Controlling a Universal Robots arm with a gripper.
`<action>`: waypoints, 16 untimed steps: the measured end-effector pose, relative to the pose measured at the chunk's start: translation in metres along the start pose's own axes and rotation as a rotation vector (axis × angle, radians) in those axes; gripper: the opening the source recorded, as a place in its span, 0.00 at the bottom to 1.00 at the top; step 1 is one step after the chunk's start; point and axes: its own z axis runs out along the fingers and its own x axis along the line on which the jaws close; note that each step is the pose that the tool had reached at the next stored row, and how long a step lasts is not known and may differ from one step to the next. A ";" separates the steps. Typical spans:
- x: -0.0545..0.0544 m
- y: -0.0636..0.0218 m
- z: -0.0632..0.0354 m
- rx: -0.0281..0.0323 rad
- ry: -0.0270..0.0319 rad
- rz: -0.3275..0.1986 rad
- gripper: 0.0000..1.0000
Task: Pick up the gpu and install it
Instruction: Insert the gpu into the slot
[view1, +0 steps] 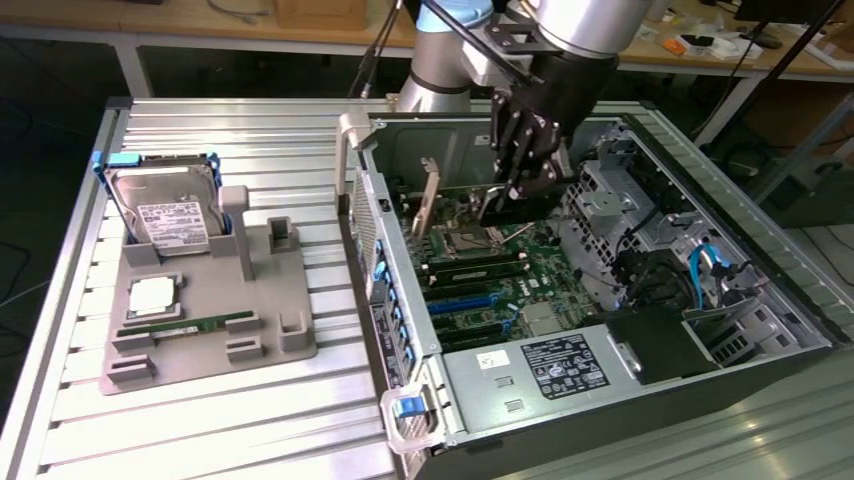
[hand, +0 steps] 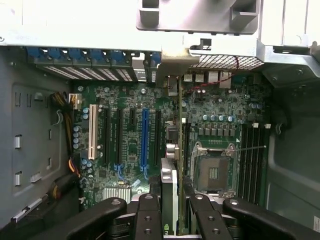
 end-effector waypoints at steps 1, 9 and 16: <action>0.001 0.0001 0.0004 0.0000 0.0000 0.000 0.27; 0.006 0.0003 0.0021 0.0000 -0.0001 0.000 0.27; 0.006 0.0003 0.0026 0.0000 0.0000 0.001 0.27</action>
